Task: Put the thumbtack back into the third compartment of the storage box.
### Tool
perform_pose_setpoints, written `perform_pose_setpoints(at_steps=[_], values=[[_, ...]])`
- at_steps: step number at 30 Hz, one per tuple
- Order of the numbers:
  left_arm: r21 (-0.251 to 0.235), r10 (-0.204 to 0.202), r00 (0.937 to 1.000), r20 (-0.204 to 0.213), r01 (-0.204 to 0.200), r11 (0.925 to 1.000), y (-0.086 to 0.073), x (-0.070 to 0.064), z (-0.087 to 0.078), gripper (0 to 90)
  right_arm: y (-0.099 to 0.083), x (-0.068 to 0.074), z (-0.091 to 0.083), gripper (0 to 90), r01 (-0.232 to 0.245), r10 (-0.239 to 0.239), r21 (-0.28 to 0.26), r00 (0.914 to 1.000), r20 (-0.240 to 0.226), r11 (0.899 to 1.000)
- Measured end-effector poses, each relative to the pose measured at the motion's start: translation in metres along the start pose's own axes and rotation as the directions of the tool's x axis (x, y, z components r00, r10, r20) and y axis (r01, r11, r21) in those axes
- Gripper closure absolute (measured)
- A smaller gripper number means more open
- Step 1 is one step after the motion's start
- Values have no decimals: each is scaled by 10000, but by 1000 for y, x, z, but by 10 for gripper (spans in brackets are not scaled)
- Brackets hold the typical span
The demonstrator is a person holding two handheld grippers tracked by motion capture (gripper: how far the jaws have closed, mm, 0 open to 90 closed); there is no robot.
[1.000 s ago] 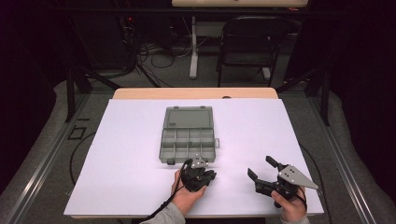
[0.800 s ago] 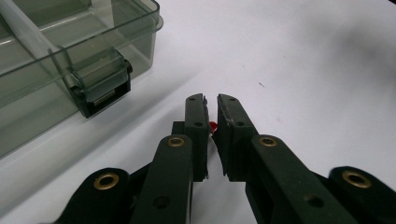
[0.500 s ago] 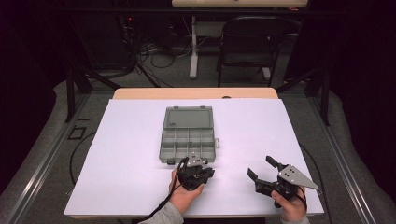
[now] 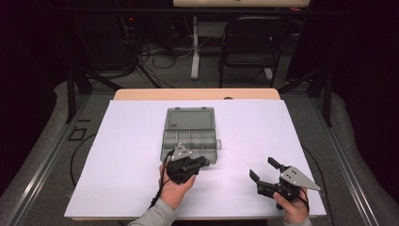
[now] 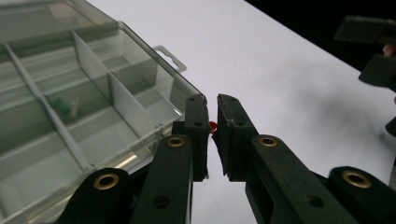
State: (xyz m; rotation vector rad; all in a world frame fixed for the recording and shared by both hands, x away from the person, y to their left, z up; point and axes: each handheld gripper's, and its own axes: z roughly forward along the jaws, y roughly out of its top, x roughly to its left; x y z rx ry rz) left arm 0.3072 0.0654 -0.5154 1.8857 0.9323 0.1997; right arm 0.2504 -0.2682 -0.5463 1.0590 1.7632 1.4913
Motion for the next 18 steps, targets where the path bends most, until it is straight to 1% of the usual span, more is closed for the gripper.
perform_pose_setpoints(at_steps=[5, 6, 8, 11, 14, 18], values=[[-448, -79, 9997, -214, 69, 9990, 8, 8, -14, 833, 0, 0, 0, 149, 25, -25, 16, 10000, -7, 10000], [-448, -79, 9997, -214, 69, 9990, 8, 8, -14, 833, 0, 0, 0, 149, 25, -25, 16, 10000, -7, 10000], [-608, -160, 9995, -276, 143, 9980, 11, 11, -18, 833, 0, 0, 0, 150, -2, 2, 9, 10000, 3, 10000], [-710, -148, 9992, -365, 122, 9974, 12, 13, -22, 833, 0, -1, 0, 149, -12, 12, -3, 10000, 9, 10000], [-895, -246, 9988, -429, 207, 9958, 17, 18, -26, 833, -1, -1, 0, 149, -29, 29, 26, 10000, 13, 10000], [-926, -194, 9986, -502, 147, 9956, 20, 20, -28, 833, -1, 0, 1, 149, -78, 78, 16, 10000, -19, 10000]])
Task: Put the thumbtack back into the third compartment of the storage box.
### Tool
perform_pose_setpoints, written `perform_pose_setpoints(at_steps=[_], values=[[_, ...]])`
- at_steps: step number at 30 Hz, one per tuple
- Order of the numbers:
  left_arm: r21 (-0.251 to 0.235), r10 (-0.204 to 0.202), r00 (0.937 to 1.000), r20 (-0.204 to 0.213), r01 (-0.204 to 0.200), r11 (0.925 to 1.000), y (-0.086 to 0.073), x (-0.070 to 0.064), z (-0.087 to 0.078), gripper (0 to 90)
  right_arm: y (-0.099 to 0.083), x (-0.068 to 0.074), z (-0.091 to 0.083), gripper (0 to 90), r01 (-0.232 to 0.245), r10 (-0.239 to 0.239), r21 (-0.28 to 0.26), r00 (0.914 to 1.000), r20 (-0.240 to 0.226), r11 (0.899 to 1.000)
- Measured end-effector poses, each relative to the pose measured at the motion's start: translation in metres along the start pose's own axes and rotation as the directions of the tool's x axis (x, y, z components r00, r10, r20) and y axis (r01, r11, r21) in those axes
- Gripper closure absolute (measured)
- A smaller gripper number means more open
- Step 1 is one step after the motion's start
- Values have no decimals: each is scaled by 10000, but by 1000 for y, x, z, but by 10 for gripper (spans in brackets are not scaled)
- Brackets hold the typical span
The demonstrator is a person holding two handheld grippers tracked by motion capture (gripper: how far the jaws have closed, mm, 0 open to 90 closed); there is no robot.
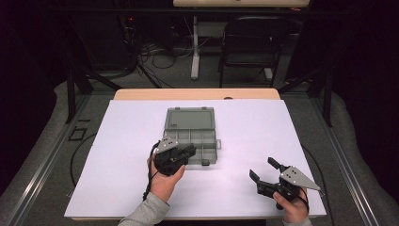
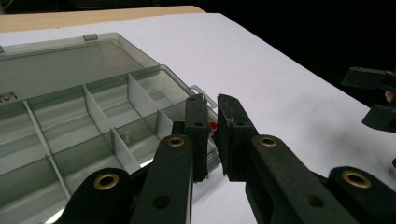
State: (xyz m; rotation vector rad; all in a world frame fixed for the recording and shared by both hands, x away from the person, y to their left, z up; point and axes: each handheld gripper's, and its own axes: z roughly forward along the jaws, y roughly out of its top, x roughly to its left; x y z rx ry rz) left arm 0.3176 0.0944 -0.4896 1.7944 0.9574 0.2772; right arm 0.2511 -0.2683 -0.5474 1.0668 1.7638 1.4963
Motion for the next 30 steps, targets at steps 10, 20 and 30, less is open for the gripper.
perform_pose_setpoints(at_steps=[10, 20, 30], values=[[12, -115, 9998, -164, 116, 9999, 17, 15, 3, 833, -1, -2, 0, 149, -12, 12, 99, 10000, -19, 10000], [752, -545, 9981, -272, 564, 9956, 32, 39, 34, 833, -2, -5, -1, 149, -77, 77, 108, 10000, 57, 9999], [1622, -827, 9935, -781, 945, 9822, 29, 54, 64, 833, -1, -1, -3, 149, -26, 26, 80, 10000, 1, 10000]])
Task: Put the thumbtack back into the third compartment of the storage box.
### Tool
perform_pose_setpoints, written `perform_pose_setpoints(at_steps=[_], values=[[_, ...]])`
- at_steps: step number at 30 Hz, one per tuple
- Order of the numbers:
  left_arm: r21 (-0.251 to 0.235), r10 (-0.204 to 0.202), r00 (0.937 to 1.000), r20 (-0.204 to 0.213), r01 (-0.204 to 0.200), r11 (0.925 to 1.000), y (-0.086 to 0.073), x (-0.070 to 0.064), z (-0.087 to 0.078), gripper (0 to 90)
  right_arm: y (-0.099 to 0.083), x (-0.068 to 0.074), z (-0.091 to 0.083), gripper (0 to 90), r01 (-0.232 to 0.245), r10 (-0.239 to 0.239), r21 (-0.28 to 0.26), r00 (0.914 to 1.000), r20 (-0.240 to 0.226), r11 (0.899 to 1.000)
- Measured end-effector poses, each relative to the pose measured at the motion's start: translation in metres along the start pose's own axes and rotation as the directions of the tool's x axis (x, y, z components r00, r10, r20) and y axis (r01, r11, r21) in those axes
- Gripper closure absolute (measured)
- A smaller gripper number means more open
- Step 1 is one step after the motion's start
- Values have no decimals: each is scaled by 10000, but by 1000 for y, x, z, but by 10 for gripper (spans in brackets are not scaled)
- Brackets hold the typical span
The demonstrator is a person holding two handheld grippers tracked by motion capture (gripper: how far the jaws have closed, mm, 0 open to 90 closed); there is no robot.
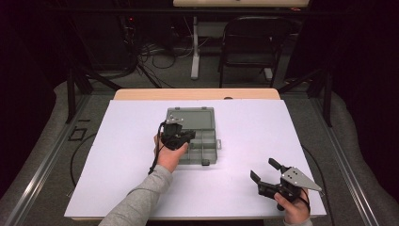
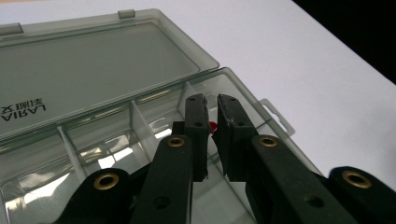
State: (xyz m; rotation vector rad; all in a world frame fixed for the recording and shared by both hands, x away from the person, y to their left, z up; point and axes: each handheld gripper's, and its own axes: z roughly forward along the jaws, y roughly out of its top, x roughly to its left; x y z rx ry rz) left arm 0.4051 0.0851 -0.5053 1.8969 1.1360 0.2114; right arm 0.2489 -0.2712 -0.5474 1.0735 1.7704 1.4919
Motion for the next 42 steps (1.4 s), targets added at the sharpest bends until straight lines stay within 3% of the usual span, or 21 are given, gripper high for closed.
perform_pose_setpoints(at_steps=[15, 34, 39, 40, 42], values=[[678, -482, 9984, -299, 502, 9964, 0, 13, 19, 832, 0, 1, 0, 149, 25, -25, -9, 10000, -21, 10000], [793, -309, 9987, -408, 341, 9963, 3, 10, 22, 825, 0, 1, 0, 149, 22, -22, 33, 10000, -66, 10000], [489, -244, 9993, -281, 257, 9985, 3, 8, 19, 727, 0, 1, 0, 149, 18, -18, 40, 10000, -65, 10000], [388, -229, 9995, -214, 237, 9990, 4, 7, 17, 664, 0, 1, 0, 149, -4, 4, 26, 10000, -67, 10000], [98, -117, 9999, -61, 118, 9999, 5, 5, 13, 620, 0, 1, 0, 149, -12, 12, -10, 10000, -61, 10000]])
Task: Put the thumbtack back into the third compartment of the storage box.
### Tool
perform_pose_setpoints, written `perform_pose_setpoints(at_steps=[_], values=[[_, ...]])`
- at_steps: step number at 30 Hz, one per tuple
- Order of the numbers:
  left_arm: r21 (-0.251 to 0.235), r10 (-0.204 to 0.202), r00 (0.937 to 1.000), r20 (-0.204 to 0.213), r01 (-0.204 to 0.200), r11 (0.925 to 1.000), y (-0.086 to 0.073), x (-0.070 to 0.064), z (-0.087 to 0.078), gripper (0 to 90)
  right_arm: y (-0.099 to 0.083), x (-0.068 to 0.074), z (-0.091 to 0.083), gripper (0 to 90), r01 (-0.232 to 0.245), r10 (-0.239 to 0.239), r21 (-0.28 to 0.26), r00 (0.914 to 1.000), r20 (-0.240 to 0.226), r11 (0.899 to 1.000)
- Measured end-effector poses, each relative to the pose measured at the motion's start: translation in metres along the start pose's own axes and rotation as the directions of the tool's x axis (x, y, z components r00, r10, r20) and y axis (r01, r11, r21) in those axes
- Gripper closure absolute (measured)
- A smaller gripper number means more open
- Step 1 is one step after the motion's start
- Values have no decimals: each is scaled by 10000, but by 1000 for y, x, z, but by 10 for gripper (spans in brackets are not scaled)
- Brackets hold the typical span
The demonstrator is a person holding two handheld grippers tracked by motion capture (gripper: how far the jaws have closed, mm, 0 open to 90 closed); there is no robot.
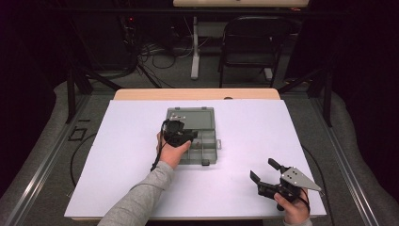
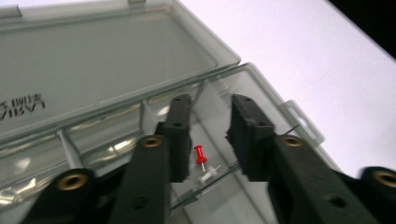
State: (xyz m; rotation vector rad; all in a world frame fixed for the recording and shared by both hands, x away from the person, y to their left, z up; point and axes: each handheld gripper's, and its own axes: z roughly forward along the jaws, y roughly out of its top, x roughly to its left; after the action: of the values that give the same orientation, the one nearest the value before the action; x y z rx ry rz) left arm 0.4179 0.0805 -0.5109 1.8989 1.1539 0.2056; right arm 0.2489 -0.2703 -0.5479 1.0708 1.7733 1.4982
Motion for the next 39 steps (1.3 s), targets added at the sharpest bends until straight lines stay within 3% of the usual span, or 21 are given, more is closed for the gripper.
perform_pose_setpoints(at_steps=[2, 3, 4, 6, 7, 13, 19, 20, 22, 24, 26, 31, 35, 36, 39], values=[[-386, 95, 9999, 56, -93, 9992, 1, -3, -6, 500, 0, 0, 0, 149, -6, 6, 19, 10000, 33, 10000], [-536, 196, 9997, 116, -189, 9984, 1, -4, -9, 500, 0, 0, 0, 149, -6, 6, 19, 10000, 33, 10000], [-663, 334, 9994, 86, -328, 9973, 2, -4, -13, 417, 0, 0, 0, 149, 21, -21, 29, 10000, 32, 10000], [-1104, 769, 9969, -163, -782, 9908, 2, -6, -26, 367, 0, 0, 0, 149, 46, -46, 28, 10000, 22, 10000], [-1104, 769, 9969, -163, -782, 9908, 2, -6, -26, 350, 0, 0, 0, 149, 46, -46, 28, 10000, 22, 10000], [-1891, 1052, 9944, 76, -1019, 9767, -3, -1, -60, 326, 0, 0, 0, 149, 97, -98, 78, 9999, 80, 9999], [-2615, 1327, 9911, -67, -1299, 9564, -16, 8, -100, 317, -1, 0, 0, 149, 194, -196, 123, 9997, 159, 9997], [-2825, 1366, 9906, -114, -1342, 9498, -23, 13, -113, 317, -1, 2, 1, 149, 262, -263, 82, 9995, 181, 9996], [-2868, 1396, 9901, -137, -1376, 9480, -26, 15, -119, 316, -1, 2, 1, 149, 317, -319, 96, 9993, 183, 9995], [-2880, 1488, 9880, -411, -1543, 9451, -34, 19, -129, 316, -1, 3, 2, 149, 389, -392, 187, 9991, 186, 9991], [-2856, 1677, 9815, -925, -1874, 9398, -47, 24, -142, 317, -2, 4, 3, 149, 432, -439, 302, 9988, 232, 9986], [-3000, 1452, 9860, -820, -1633, 9399, -67, 35, -158, 317, -2, 4, 4, 149, 488, -496, 273, 9983, 303, 9984], [-3365, 1166, 9878, -1034, -1450, 9305, -89, 48, -172, 317, -2, 7, 4, 149, 679, -691, 335, 9970, 335, 9971], [-3328, 942, 9896, -1087, -1255, 9346, -98, 56, -177, 317, -2, 7, 5, 149, 810, -823, 363, 9960, 357, 9961], [-3358, 709, 9905, -1178, -1069, 9358, -106, 62, -180, 317, -3, 8, 5, 149, 846, -860, 397, 9956, 373, 9956]])
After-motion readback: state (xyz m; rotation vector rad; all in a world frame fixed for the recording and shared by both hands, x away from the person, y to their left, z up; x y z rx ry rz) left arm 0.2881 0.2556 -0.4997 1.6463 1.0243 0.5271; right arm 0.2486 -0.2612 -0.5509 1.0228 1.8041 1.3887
